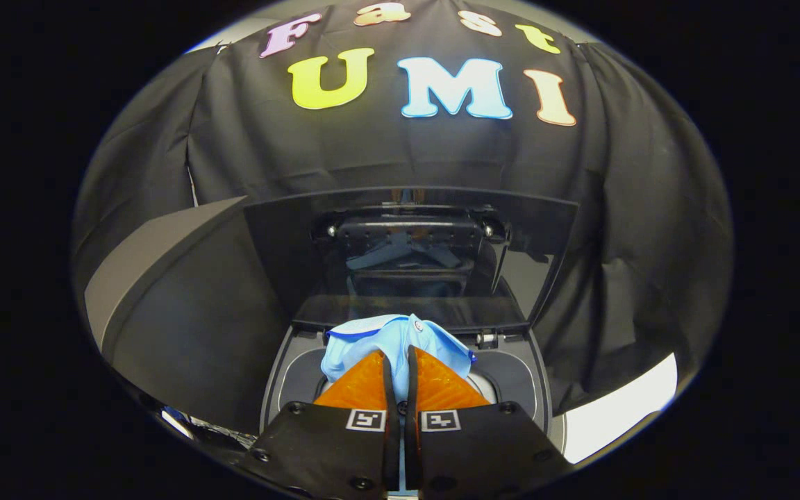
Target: Put the clothes into the washing machine and then close the washing machine lid.
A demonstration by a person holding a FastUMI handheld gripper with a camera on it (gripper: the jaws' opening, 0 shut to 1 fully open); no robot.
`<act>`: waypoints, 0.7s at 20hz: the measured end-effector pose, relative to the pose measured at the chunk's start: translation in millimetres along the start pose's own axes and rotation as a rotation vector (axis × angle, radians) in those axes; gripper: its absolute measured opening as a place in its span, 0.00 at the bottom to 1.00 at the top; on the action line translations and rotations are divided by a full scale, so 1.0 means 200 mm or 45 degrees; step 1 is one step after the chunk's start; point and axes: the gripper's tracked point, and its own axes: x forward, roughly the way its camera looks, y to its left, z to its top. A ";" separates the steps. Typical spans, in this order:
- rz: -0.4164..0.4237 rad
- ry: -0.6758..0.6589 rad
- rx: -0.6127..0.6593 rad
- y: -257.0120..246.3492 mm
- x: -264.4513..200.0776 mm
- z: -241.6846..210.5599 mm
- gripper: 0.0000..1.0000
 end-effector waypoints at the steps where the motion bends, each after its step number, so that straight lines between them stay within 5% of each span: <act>1: -0.004 0.016 0.001 -0.02 0.02 -0.03 0.04; 14: -0.060 0.132 0.004 -0.10 0.06 -0.23 0.07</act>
